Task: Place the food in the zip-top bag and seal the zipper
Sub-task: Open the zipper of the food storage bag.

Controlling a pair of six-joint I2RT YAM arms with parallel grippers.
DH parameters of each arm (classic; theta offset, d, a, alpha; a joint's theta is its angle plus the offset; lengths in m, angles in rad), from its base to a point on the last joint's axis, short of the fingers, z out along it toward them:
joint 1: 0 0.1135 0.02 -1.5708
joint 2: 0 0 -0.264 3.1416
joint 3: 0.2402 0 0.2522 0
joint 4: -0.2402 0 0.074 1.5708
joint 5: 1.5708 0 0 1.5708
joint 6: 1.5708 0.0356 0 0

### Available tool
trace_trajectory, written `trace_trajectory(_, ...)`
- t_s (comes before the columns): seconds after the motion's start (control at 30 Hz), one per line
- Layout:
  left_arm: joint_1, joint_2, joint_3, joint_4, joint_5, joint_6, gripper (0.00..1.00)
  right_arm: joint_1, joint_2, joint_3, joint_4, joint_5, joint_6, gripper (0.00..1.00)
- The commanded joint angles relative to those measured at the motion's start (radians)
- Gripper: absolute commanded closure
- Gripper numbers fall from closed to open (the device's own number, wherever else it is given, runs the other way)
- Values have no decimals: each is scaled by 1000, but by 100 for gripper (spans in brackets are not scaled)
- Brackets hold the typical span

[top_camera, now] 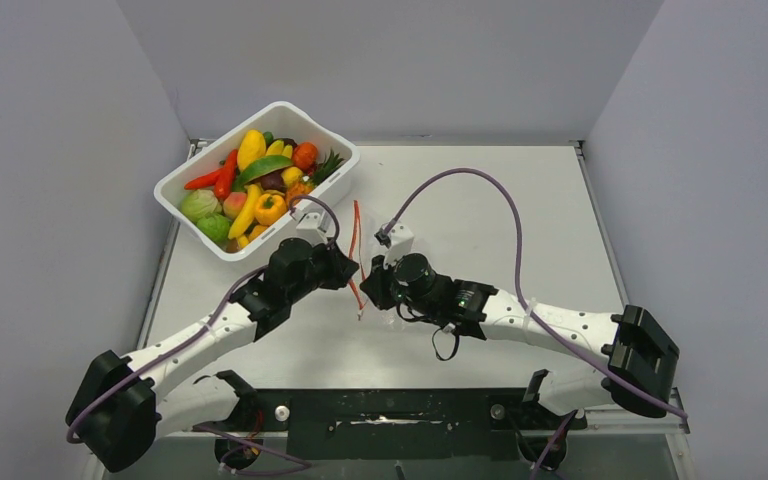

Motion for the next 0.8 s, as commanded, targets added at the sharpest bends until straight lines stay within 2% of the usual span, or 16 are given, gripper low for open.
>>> trace_trajectory(0.0,33,-19,48,54,-15,19,100,4,-45,2,-10,54,19,100)
trace_trajectory(0.13,39,-98,46,20,-101,67,100,-12,-102,-17,-114,201,120,100)
trace_trajectory(0.3,40,-165,65,-9,-156,147,100,-19,-215,-84,-111,326,220,99)
trace_trajectory(0.47,37,-134,139,-55,-100,179,100,-19,-250,-96,-2,276,207,81)
trace_trajectory(0.6,34,-99,159,-53,-51,170,100,-20,-204,-21,47,217,179,66)
trace_trajectory(0.77,30,-81,164,-34,-37,150,100,-20,-114,111,-11,275,187,57)
